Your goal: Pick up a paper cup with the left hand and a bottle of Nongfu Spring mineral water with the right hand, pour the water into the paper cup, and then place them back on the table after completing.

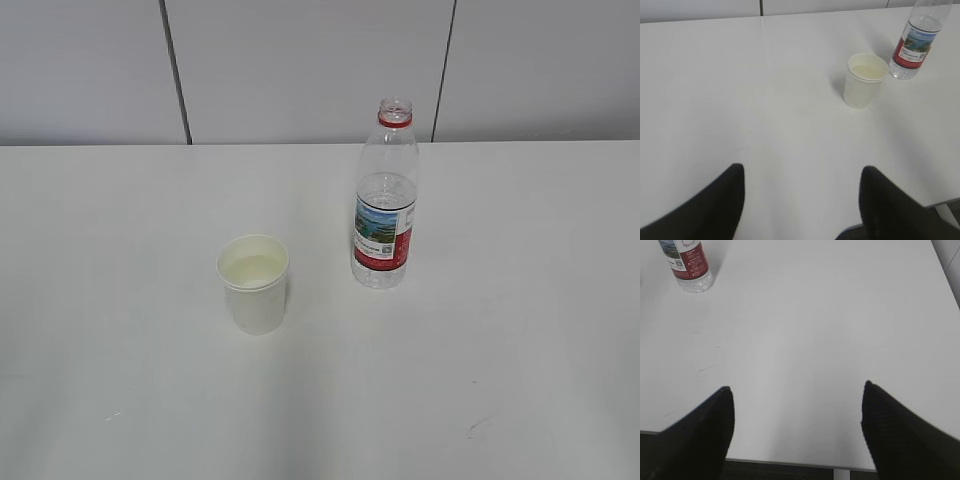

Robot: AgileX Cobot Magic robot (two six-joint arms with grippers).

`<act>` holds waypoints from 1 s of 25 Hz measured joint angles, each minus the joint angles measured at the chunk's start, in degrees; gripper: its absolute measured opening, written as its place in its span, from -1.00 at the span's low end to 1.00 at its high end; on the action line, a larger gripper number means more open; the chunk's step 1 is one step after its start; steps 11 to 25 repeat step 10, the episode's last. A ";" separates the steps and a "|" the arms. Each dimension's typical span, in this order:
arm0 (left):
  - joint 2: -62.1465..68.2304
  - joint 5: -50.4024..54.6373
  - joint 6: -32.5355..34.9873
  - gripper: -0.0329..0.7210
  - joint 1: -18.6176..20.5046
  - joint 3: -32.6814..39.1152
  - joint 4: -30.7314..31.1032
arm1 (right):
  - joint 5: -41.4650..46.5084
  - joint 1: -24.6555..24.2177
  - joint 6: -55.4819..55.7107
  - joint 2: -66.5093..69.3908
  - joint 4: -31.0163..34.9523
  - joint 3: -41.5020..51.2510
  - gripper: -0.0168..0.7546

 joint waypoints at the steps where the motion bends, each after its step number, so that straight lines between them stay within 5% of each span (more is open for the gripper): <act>1: 0.00 0.00 0.00 0.28 0.00 0.00 0.00 | 0.00 0.00 0.00 0.00 0.00 0.00 0.57; 25: 0.00 0.00 0.00 0.27 0.00 0.00 0.00 | 0.00 0.00 0.00 0.00 -0.21 0.00 0.57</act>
